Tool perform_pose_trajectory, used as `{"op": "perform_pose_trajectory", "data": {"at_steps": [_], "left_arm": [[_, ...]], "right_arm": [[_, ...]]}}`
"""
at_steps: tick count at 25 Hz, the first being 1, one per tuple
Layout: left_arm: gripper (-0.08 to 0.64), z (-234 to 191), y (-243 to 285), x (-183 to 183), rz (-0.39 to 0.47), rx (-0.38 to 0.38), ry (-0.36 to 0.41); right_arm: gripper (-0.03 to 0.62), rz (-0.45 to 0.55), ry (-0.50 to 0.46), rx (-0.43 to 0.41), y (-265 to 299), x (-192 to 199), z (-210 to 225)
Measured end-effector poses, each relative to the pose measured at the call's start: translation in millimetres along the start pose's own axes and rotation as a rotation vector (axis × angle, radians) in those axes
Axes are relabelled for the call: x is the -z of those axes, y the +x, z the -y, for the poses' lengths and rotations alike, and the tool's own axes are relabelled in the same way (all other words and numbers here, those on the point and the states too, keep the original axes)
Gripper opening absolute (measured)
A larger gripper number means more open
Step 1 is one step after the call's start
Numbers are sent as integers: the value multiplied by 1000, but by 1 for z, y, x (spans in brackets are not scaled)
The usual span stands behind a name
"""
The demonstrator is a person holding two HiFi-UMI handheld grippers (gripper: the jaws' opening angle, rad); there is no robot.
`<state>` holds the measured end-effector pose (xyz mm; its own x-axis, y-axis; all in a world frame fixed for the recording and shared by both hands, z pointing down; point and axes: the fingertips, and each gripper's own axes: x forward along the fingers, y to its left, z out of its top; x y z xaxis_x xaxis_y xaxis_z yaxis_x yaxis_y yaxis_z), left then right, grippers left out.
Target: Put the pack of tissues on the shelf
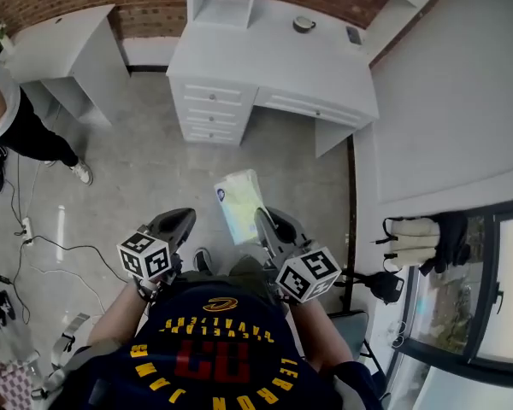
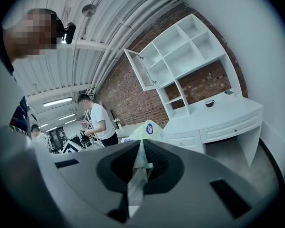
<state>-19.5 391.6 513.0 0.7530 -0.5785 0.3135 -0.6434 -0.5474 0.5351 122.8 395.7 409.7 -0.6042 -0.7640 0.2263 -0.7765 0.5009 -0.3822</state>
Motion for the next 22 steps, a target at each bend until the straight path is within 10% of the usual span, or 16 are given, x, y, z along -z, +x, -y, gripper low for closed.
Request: {"op": "perform_pose_trajectory", "data": {"at_steps": [9,22], "left_arm": [[2,31,19,-8,-2,175,-10],[2,-2,98,-52,-12,82,-14]], "right_arm": [[8,-68,-8,-72,31,18,-31],[8,-79,-164,-236,92,-21,20]]}}
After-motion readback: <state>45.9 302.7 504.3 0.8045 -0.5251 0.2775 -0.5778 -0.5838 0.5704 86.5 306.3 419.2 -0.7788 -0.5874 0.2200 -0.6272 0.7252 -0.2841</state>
